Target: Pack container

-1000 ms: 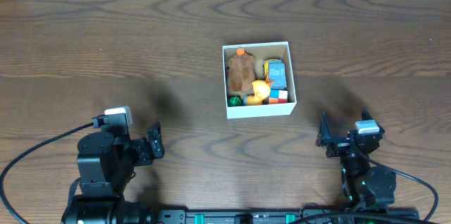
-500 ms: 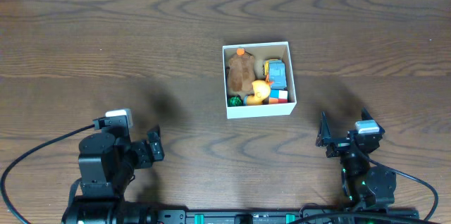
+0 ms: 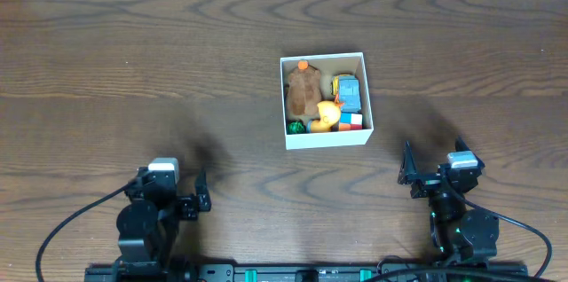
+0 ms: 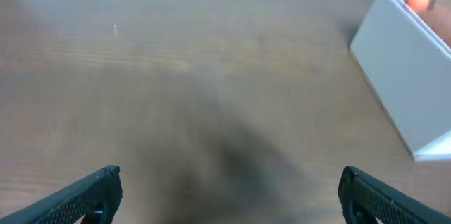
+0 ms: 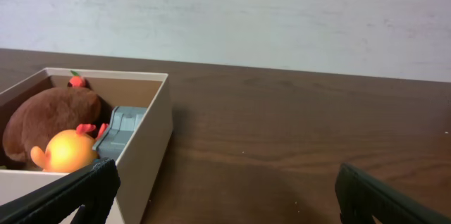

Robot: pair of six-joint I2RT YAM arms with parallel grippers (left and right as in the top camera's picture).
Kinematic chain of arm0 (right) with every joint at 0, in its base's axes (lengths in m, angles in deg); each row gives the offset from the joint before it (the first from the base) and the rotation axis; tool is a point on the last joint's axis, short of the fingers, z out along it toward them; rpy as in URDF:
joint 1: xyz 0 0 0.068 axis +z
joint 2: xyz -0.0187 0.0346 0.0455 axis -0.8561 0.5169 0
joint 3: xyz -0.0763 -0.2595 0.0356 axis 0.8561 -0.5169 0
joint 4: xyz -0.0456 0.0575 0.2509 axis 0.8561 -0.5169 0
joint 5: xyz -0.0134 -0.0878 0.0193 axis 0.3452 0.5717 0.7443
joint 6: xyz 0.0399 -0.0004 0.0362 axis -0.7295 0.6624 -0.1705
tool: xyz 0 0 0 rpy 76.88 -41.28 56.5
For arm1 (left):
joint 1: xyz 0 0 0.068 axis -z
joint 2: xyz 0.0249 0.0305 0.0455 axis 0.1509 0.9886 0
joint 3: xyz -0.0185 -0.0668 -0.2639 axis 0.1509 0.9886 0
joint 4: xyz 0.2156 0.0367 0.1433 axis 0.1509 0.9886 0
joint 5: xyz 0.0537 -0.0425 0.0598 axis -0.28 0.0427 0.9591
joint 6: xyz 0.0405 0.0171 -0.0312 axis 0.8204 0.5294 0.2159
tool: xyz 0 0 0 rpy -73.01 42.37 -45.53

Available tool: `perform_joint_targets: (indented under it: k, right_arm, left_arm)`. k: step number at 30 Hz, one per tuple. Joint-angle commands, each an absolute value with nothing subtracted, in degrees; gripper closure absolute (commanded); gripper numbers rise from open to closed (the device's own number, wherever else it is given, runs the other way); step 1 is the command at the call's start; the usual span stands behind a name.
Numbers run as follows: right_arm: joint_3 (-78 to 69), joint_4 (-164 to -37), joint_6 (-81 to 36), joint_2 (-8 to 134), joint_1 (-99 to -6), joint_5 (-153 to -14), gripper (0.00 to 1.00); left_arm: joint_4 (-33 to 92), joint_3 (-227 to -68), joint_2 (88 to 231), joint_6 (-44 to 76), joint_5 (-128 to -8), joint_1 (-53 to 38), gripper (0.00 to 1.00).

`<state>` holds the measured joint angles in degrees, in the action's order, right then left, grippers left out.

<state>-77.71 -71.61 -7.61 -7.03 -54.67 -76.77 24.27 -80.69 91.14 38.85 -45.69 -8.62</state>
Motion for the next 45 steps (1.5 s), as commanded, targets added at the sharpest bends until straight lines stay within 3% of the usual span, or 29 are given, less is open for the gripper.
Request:
perform_joint_targets:
  k: [1, 12, 23, 45]
  right_arm:
    - [-77.82, -71.80, -7.83, -7.43, -55.15, -77.14, 0.01]
    - [-77.82, -71.80, -7.83, -7.43, -55.15, -77.14, 0.01]
    - [-77.82, -71.78, -7.83, -7.43, -55.15, -77.16, 0.01]
    - [-77.82, -71.80, -7.83, -7.43, -55.15, -77.14, 0.01]
  left_arm:
    - [17.50, -77.74, 88.80, 41.60, -44.79, -8.73, 0.02]
    - [-8.97, -67.51, 88.32, 51.81, -44.77, -8.73, 0.02]
    - [-0.30, -67.58, 88.32, 45.14, -40.77, -8.73, 0.02]
    - [-0.30, -67.58, 88.45, 40.99, -40.75, -8.73, 0.02]
